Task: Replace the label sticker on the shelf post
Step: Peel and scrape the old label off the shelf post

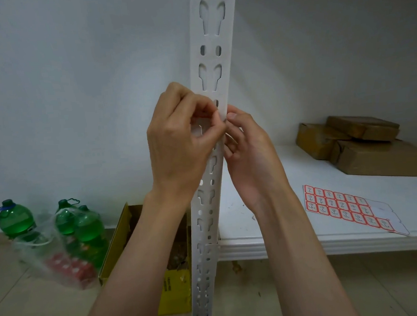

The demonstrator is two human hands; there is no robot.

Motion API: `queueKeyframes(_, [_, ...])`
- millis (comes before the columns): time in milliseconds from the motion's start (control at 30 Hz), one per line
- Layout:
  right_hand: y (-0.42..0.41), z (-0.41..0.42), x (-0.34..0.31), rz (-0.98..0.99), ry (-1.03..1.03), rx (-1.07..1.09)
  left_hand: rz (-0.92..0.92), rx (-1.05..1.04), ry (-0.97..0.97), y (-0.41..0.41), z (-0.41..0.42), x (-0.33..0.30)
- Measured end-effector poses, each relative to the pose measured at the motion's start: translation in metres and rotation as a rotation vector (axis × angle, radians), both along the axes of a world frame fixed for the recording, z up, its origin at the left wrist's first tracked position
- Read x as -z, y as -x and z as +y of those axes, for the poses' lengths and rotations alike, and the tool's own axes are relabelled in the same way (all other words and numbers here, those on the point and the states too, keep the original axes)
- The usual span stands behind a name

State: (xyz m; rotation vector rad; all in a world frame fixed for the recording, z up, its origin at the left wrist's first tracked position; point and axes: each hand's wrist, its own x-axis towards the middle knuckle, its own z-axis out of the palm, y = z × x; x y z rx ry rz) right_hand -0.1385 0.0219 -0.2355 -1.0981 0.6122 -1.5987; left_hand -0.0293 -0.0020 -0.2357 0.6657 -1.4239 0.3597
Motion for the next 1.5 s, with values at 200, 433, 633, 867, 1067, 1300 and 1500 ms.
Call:
queueKeyframes(200, [0.003, 0.0, 0.0, 0.033, 0.035, 0.094, 0.096, 0.142, -0.055, -0.011, 0.003, -0.002])
queueKeyframes(433, [-0.003, 0.0, 0.001, 0.212, 0.178, 0.479, 0.101, 0.167, -0.095, -0.022, 0.009, -0.011])
queueKeyframes(633, [0.002, 0.006, -0.003, 0.196, 0.206, 0.53, -0.021, 0.189, -0.065, -0.025, 0.016, -0.022])
queueKeyframes(867, [0.023, 0.008, 0.001, 0.129, 0.118, 0.455, -0.2, 0.221, 0.006, -0.006, 0.024, -0.027])
queueKeyframes(1067, [0.053, 0.004, 0.017, 0.169, -0.059, 0.47, -0.256, 0.351, -0.192, 0.03, 0.025, -0.01])
queueKeyframes(1300, [0.092, 0.0, 0.04, 0.053, -0.303, 0.607, -0.354, 0.227, -0.596, 0.074, 0.018, 0.025])
queueKeyframes(1500, [0.1, -0.006, 0.058, 0.144, -0.408, 0.695, -0.507, 0.078, -0.882, 0.091, -0.012, 0.085])
